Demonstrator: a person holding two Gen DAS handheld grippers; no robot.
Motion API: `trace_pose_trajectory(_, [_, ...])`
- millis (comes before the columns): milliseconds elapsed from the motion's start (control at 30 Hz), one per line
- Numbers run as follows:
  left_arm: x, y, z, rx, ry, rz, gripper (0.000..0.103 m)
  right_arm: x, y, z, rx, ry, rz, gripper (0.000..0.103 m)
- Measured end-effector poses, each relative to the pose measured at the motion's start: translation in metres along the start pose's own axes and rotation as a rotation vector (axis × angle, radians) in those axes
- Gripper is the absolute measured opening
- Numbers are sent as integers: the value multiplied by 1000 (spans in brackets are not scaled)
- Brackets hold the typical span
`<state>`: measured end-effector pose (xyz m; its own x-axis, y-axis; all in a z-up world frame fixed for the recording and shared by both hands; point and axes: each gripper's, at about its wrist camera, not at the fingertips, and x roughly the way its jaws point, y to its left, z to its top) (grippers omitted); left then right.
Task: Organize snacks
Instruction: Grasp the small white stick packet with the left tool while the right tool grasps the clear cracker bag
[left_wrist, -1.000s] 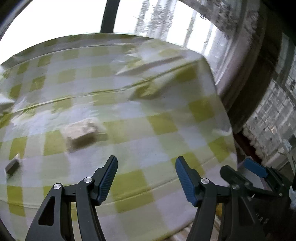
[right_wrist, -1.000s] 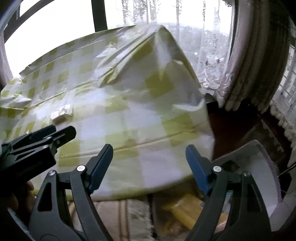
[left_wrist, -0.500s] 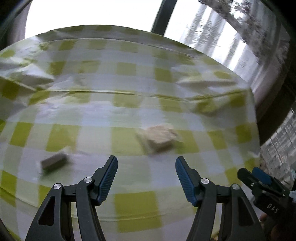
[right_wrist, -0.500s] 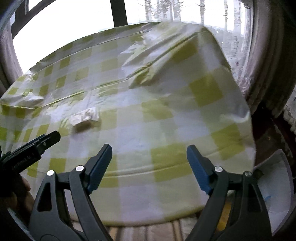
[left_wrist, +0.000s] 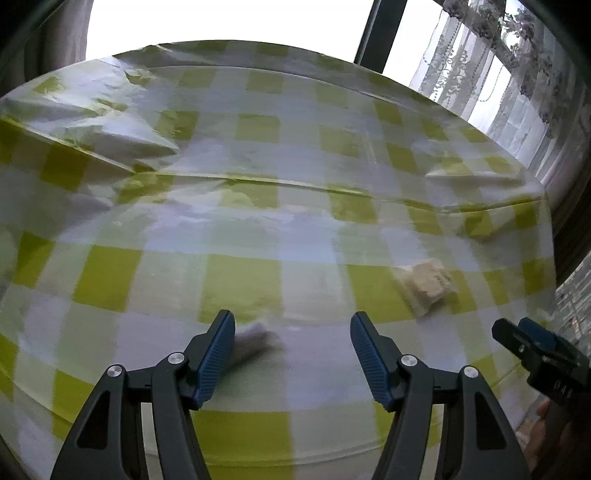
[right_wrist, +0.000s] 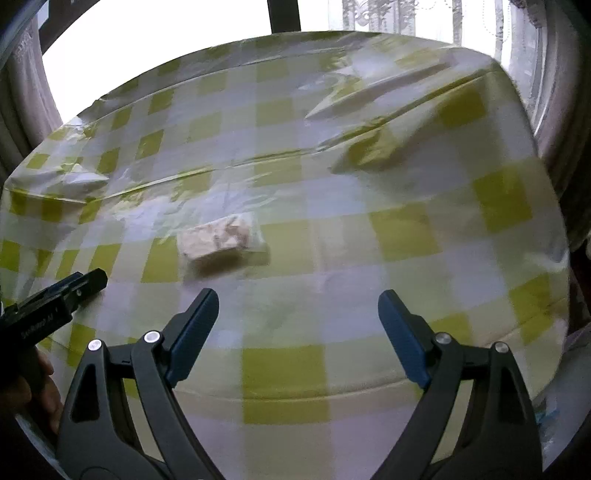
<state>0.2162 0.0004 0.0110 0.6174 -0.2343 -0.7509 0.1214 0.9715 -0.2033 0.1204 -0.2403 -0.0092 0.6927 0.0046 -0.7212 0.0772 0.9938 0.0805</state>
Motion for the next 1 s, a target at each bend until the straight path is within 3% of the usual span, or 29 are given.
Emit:
trace_pose_trajectory(267, [7, 19, 0, 91, 29, 13, 64, 27, 26, 8, -6, 28, 17, 90])
trace_pose_trajectory(533, [9, 24, -6, 150, 39, 26, 48, 46, 55, 20, -154, 11, 22, 93])
trace_pose_trajectory(767, [5, 28, -9, 158, 31, 50, 19, 58, 69, 26, -236, -3, 29, 94])
trace_pose_trajectory(1000, [1, 34, -13, 106, 27, 23, 15, 84, 74, 32, -268, 54, 19, 94])
